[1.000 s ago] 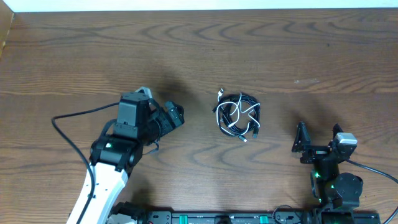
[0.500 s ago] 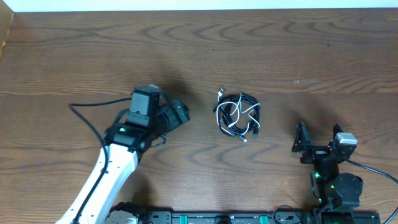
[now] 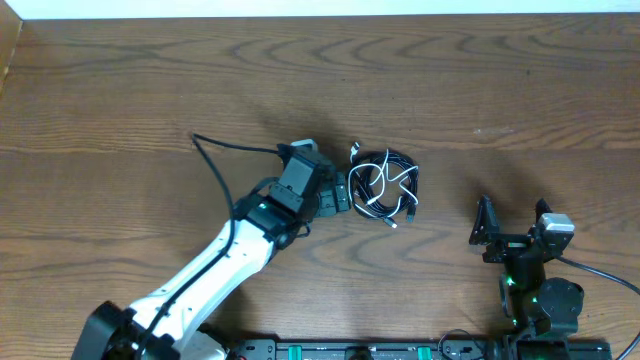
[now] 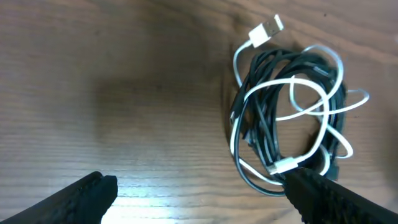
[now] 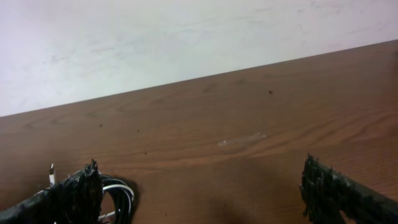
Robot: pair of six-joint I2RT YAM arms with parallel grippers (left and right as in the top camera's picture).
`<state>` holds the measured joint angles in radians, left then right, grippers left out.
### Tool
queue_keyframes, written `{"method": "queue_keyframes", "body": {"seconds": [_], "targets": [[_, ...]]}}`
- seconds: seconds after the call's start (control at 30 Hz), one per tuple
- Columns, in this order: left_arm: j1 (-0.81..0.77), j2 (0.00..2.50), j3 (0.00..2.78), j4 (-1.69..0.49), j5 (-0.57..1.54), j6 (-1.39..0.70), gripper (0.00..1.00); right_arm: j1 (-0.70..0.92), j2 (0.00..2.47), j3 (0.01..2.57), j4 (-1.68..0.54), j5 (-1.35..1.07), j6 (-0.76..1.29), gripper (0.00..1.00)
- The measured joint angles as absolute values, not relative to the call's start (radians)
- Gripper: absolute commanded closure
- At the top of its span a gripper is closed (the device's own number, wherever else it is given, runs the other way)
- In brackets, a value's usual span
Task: Untangle cables
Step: 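Lower the left gripper onto the cable bundle and close on the black cable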
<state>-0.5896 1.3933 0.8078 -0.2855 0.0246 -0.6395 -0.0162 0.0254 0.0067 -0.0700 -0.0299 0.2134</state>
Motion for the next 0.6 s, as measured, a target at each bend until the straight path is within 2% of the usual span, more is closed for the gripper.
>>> {"method": "queue_keyframes", "body": {"seconds": [0.1,0.27,0.6], "targets": [[-0.599,1.437,0.808,-0.248,0.015,-0.631,0.05,-0.016,0.025,0.006,-0.070,-0.030,0.213,0.01],[-0.599,1.497,0.809,-0.195,0.012,-0.628,0.11,-0.016,0.025,0.007,-0.070,-0.030,0.213,0.01],[-0.599,1.530,0.809,-0.164,0.008,-0.628,0.12,-0.016,0.025,0.007,-0.070,-0.030,0.213,0.01]]}}
